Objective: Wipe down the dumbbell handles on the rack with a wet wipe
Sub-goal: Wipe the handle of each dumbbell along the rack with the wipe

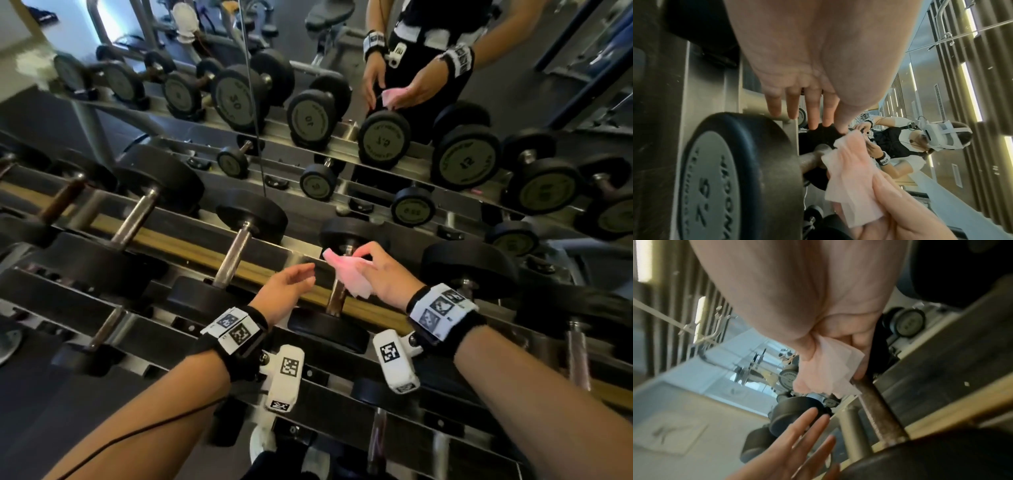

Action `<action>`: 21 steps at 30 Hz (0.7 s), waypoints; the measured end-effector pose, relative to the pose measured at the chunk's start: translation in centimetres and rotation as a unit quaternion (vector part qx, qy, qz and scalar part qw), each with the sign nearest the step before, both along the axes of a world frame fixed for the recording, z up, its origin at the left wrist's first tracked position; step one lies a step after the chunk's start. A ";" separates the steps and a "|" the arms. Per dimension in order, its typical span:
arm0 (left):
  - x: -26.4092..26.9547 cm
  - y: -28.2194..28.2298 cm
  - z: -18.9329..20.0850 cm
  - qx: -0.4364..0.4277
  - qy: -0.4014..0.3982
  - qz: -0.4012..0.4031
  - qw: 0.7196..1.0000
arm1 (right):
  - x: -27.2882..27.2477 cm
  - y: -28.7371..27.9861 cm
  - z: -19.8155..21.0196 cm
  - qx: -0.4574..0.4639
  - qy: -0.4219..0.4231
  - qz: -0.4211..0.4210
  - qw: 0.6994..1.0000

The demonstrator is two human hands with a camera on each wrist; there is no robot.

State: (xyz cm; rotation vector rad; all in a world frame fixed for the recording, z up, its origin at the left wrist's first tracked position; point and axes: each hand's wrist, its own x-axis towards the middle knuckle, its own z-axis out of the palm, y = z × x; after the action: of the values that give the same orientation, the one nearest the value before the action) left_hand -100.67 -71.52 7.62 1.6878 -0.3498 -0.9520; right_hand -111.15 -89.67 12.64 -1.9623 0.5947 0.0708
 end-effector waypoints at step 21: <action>2.1 0.3 2.1 -0.113 0.097 0.024 0.989 | -0.2 3.8 0.0 -0.045 -0.124 -0.137 0.982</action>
State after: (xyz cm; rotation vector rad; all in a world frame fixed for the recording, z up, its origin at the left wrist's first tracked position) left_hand -98.52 -71.24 9.75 1.3804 -0.2742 -0.9936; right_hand -111.30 -85.86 12.68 -1.9198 0.7063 -0.3737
